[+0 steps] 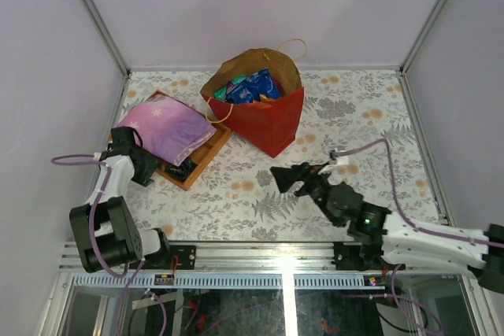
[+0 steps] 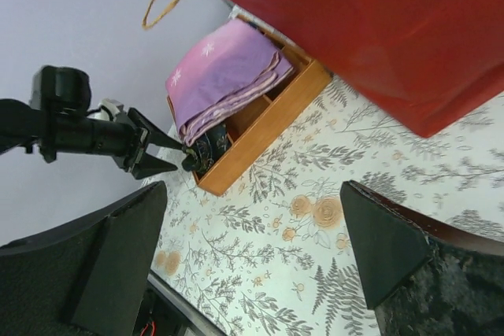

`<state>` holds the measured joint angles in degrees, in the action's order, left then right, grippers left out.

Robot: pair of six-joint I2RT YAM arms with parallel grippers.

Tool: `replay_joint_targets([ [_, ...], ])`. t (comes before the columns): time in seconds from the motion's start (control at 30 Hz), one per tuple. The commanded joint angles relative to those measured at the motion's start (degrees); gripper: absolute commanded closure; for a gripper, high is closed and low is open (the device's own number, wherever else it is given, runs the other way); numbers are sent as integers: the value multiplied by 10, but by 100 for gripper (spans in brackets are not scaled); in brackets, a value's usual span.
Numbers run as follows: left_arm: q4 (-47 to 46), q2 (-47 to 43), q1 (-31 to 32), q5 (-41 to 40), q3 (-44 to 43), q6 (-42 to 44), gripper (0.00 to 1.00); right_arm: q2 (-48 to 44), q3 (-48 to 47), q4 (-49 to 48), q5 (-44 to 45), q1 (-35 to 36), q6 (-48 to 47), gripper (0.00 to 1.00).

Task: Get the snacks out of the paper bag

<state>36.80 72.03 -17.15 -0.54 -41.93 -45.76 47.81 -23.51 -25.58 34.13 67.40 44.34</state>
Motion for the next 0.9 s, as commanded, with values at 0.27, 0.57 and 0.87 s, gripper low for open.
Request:
replay_joint_targets([
  [0.27,-123,130,-3,-49,-31,-37,51,-225,8,197,99,0,-112,1],
  [0.57,-81,63,3,-21,-37,-11,23,-191,1,180,76,0,-111,1],
  [0.87,-135,126,4,2,-2,-23,38,-178,-6,179,80,-1,-127,1],
])
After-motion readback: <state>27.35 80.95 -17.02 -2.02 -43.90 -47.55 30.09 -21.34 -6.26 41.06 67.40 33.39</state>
